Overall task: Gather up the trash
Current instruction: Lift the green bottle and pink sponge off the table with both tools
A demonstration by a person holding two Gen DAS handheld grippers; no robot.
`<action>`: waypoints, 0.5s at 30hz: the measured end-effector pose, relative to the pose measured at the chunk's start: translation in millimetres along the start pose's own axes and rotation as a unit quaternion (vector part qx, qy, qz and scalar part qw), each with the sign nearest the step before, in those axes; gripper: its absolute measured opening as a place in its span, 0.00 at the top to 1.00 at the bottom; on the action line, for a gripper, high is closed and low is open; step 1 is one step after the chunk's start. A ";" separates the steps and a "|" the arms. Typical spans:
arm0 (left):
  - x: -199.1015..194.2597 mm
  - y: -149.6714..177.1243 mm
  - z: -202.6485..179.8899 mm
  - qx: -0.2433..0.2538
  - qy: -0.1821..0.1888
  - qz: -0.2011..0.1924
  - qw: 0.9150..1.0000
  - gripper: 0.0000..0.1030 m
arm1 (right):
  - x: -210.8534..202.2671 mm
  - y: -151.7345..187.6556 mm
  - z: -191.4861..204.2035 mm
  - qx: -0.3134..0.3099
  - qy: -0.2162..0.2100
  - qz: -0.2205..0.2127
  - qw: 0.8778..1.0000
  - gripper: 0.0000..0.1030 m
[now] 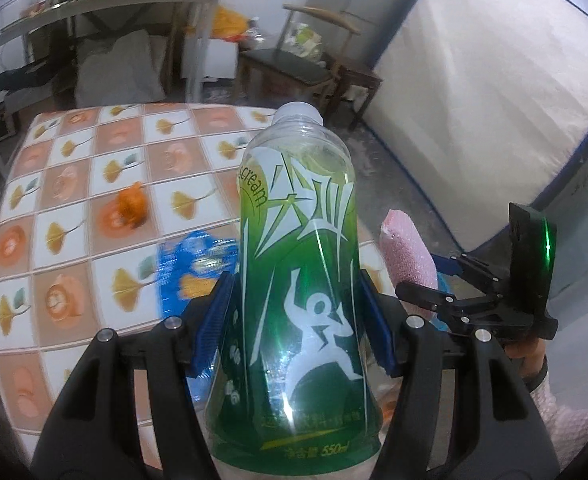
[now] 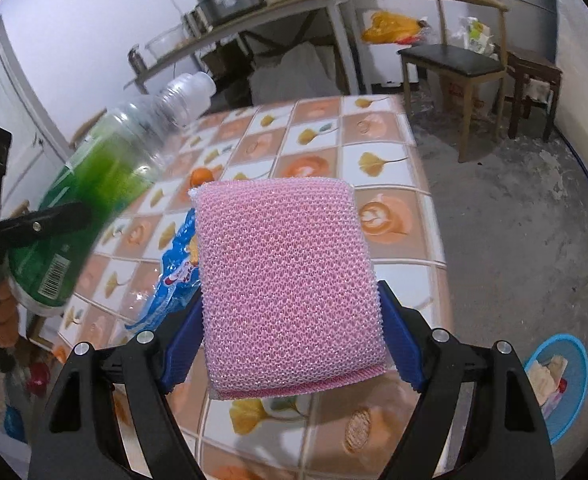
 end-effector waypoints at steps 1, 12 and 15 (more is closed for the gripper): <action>3.5 -2.2 -12.0 0.004 0.009 0.000 1.000 0.44 | -8.7 0.8 -6.0 0.008 0.001 -0.006 1.000 0.24; 77.3 15.8 -148.5 0.077 0.107 0.053 0.990 0.44 | -84.1 61.1 -114.9 0.128 0.065 -0.039 0.989 0.24; 114.5 29.9 -188.8 0.083 0.129 0.097 0.983 0.44 | -109.9 97.2 -169.4 0.192 0.097 -0.047 0.975 0.24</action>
Point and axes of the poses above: each gripper's, at about its wrist camera, not at the fingertips, and x roughly the way its jaws point, z to its left, y to its underside, the point moved 8 cm from there along x, roughly the way its jaws point, and after that the axes turned 5 degrees about -z, right-handed, at the moved point
